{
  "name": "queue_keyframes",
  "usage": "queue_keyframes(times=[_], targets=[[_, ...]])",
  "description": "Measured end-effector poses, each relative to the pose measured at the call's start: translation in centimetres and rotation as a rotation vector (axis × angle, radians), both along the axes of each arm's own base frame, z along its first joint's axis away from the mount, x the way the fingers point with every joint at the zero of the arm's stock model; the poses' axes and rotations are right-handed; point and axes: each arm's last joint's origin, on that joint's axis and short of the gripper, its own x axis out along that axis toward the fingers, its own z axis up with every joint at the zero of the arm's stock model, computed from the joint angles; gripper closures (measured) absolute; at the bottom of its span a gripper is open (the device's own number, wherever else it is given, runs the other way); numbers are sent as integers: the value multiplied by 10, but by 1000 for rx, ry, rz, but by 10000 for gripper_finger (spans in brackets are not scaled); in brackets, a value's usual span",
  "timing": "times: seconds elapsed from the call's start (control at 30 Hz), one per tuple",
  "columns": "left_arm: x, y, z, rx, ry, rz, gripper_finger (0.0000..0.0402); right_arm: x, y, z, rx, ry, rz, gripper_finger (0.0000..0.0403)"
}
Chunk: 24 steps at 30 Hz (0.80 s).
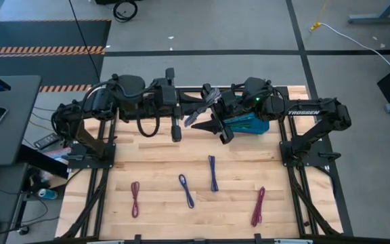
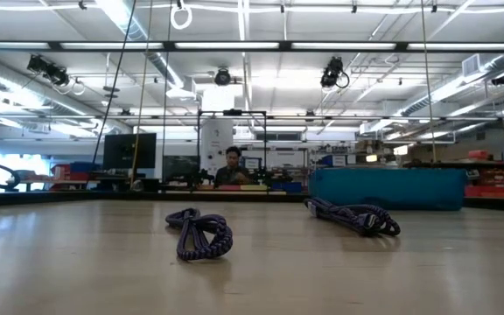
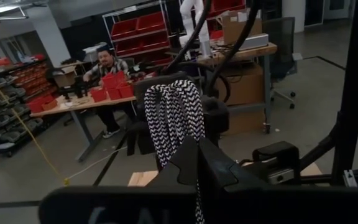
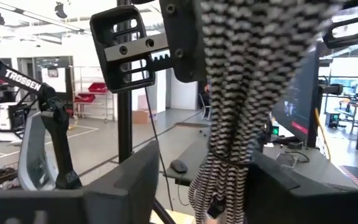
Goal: Pick and place USB-C Cables
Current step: Put the black white charger cable into the blue bin
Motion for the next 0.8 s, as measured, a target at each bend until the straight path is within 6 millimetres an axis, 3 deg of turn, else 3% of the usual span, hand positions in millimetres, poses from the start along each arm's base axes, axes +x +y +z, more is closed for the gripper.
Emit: queue_keyframes(times=[0.2,0.5,0.8], targets=[[0,0,-1,0,6,-1,401,0,-3,-3,-10,32,29,373],[-3,-7,-1,19,18,-17,380,-4,-16,-5,-22,84,0,379],[-41,-25,26,76,-107,-104,363,-29,-41,1,-28,163,-122,379]])
